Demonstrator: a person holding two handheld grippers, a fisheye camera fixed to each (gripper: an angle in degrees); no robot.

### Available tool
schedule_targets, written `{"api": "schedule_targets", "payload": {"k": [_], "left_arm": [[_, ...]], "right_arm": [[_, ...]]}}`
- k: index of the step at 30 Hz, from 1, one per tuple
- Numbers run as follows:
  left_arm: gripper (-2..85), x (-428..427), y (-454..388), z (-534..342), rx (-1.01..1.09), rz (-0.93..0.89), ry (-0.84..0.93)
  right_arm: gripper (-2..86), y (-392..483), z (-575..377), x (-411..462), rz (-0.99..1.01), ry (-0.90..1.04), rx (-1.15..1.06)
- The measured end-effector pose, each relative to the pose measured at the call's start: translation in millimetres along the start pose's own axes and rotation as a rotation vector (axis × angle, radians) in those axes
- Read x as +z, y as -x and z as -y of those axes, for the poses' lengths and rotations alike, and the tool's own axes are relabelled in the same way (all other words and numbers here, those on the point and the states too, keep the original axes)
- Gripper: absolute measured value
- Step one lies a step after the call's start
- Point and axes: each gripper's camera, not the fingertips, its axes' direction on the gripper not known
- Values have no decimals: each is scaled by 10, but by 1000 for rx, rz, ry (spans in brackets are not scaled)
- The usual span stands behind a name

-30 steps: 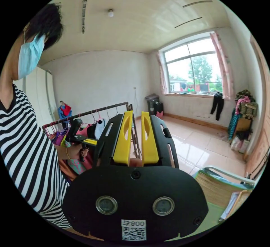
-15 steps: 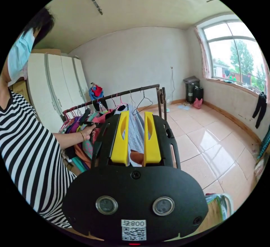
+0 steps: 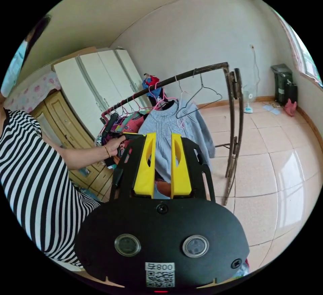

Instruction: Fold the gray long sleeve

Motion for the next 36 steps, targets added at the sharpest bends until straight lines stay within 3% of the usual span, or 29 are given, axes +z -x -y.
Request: {"api": "schedule_targets", "payload": {"k": [6,15,24,36], "left_arm": [[33,122,-75,-148,0,19,-48],[23,327,-224,-353,20,6,-60],[19,493,-377,-487,40,-33,-64],[14,681,-499,-1276,48,-78,3]], "right_arm": [[78,-471,-296,1409,166,112,-144],[91,-1031,-895,3327,262,263,-69],[64,-1508,-1818,4560,264,368,65],[42,-1871,-2877,5322,310,406,115]]}}
